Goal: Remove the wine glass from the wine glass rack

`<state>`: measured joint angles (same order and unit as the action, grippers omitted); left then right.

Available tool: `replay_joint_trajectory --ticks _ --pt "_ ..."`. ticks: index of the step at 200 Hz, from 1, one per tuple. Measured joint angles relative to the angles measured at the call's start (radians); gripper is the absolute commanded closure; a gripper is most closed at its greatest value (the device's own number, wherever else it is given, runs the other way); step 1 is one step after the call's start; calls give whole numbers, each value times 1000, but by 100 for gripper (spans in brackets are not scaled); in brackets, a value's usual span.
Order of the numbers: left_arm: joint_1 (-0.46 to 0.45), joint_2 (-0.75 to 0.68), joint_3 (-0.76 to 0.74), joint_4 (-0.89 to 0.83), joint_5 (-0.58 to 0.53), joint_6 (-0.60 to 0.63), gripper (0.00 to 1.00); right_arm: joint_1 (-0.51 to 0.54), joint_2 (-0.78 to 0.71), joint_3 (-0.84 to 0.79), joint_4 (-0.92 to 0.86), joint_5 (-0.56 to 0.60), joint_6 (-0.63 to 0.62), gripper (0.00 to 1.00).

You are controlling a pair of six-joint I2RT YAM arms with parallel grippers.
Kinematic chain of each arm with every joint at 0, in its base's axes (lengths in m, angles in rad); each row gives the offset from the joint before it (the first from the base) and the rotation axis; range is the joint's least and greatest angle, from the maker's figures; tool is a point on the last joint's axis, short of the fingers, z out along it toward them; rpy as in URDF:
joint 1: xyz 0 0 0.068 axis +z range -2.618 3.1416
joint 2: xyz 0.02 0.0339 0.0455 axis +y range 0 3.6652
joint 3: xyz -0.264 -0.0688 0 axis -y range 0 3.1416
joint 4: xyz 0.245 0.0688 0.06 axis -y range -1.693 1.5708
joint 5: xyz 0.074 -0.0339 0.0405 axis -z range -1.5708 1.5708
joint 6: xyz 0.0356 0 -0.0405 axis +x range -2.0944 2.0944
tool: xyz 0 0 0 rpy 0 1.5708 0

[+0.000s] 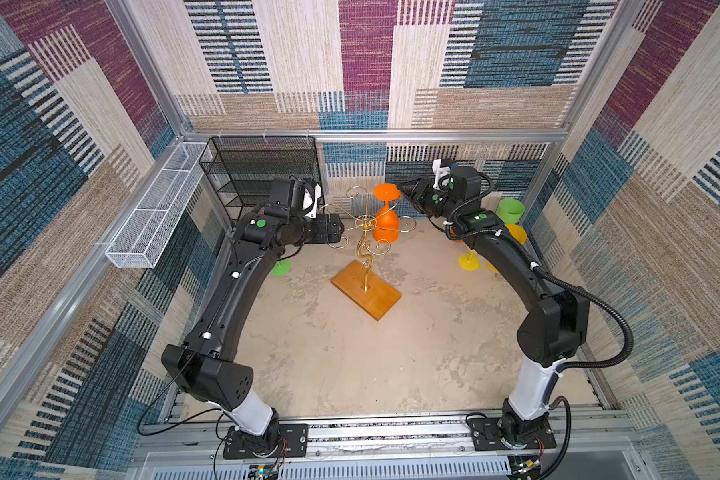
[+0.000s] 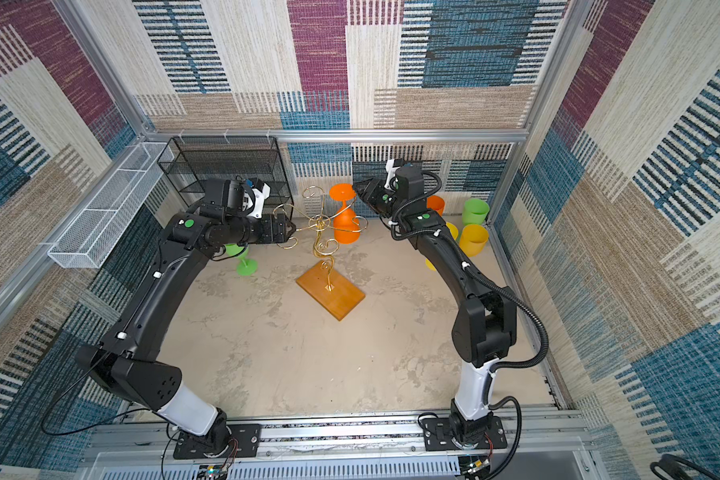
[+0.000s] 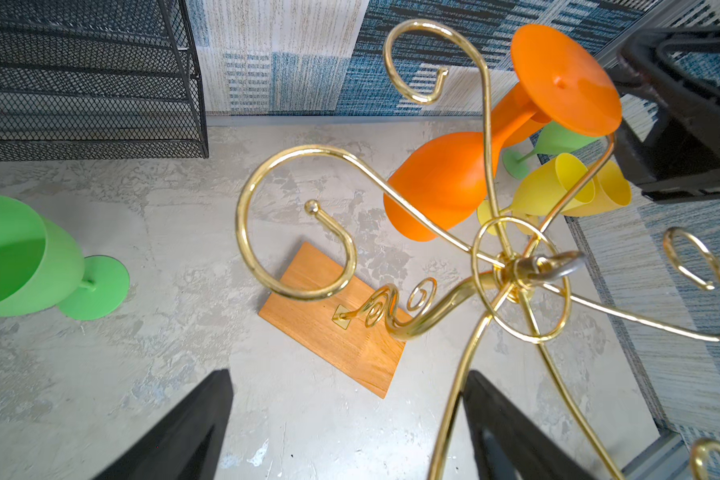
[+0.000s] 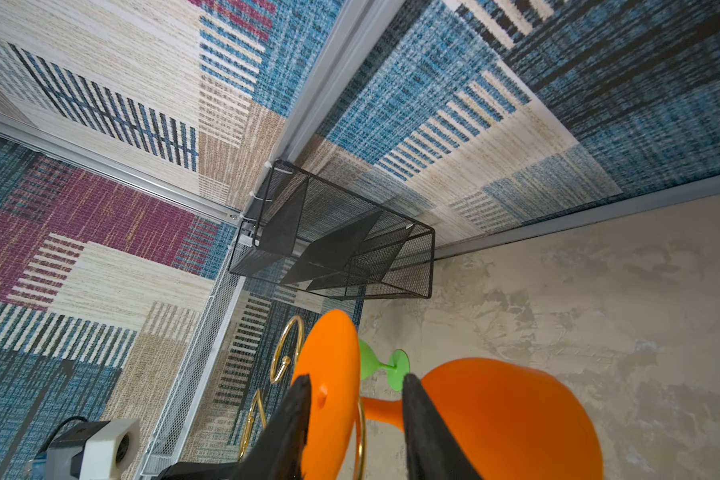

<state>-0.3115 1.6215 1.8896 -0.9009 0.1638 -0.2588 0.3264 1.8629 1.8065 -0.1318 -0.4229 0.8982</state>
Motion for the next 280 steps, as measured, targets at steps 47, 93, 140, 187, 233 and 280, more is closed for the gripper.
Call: replay_joint_trajectory --ticks 47,93,140,187,233,280 --pt "0 6 0 21 0 0 11 16 30 29 5 -40 6 68" --pt "0 13 -8 29 0 -4 11 21 33 47 -11 -48 3 73" --pt "0 14 -8 32 0 -4 11 21 32 52 -16 -44 -10 70" --pt "0 14 -9 32 0 -4 11 22 27 52 -16 -35 -14 70" --pt "0 14 -9 40 1 -4 12 26 5 53 -17 -18 -29 67" --pt "-1 12 -9 40 3 -4 12 31 0 51 -17 -11 -40 67"
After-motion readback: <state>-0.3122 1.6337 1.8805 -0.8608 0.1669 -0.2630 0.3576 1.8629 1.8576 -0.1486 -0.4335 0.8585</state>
